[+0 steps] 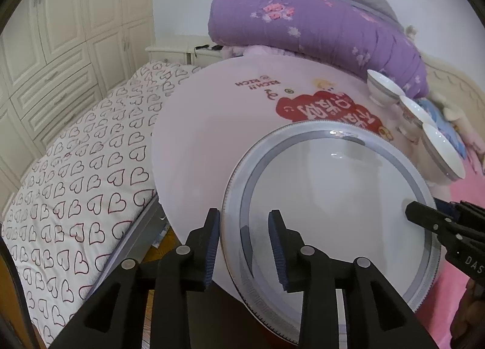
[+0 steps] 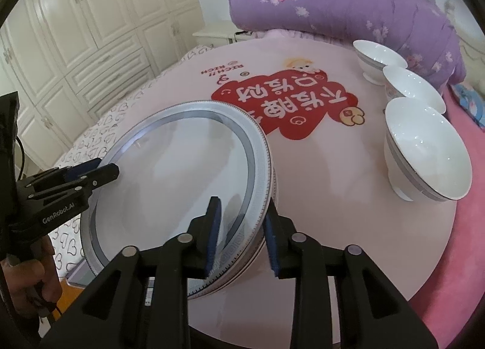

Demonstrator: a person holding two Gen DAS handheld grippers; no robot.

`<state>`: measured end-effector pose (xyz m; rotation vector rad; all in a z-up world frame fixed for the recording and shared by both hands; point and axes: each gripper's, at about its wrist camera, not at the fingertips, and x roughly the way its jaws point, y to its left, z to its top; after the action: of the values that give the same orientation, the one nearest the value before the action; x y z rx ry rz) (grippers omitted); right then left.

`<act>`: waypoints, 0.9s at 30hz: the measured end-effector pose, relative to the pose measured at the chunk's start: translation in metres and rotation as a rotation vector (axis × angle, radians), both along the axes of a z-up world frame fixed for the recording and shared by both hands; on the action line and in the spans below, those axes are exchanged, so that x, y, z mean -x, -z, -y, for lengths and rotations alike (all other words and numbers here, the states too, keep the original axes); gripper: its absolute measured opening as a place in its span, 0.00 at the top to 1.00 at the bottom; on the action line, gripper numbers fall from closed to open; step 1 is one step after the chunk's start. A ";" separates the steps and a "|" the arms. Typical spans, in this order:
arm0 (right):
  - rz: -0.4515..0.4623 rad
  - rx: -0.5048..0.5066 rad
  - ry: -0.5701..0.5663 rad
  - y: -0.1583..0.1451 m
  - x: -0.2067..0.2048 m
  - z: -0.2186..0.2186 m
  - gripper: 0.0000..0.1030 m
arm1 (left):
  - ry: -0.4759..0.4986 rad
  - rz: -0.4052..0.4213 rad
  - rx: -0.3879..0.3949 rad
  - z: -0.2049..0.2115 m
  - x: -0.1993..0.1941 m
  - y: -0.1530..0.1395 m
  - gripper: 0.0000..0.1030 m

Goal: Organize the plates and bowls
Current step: 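Lower the small plate onto the plate stack and open the right gripper, then move the right tool toward the large white bowl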

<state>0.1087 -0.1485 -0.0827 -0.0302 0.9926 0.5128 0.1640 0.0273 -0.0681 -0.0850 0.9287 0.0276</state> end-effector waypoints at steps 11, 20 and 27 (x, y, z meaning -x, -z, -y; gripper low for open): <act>0.053 -0.021 0.026 -0.007 -0.005 0.007 0.07 | 0.003 0.026 -0.007 0.001 -0.002 -0.007 0.03; 0.054 -0.097 0.087 -0.017 -0.022 0.019 0.00 | -0.004 0.029 0.030 -0.002 -0.017 -0.028 0.01; 0.114 -0.147 0.138 -0.047 -0.033 0.039 0.00 | 0.036 0.100 0.049 0.012 -0.024 -0.063 0.01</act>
<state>0.1419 -0.1877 -0.0357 0.1379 0.8368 0.4508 0.1884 0.0148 -0.0054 -0.1142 0.8311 -0.0330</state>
